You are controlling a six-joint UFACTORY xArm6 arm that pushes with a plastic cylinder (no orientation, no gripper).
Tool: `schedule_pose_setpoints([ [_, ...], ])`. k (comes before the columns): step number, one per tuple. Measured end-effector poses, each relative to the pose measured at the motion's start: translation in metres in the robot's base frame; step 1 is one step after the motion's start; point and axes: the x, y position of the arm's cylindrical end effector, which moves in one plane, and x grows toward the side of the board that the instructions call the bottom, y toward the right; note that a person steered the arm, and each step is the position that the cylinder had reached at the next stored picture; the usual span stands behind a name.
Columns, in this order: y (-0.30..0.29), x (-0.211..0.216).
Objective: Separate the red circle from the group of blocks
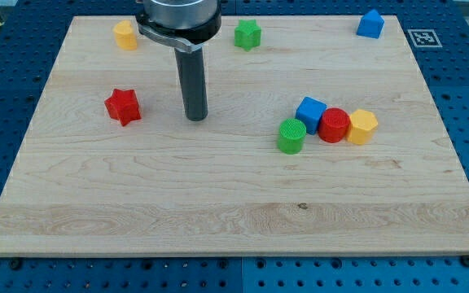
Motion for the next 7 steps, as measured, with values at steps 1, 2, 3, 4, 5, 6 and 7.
schedule_pose_setpoints([
  [1, 0.003, 0.0],
  [2, 0.017, 0.0],
  [3, 0.03, 0.0],
  [4, 0.063, 0.0],
  [5, 0.094, 0.0],
  [6, 0.117, 0.0],
  [7, 0.146, 0.0],
])
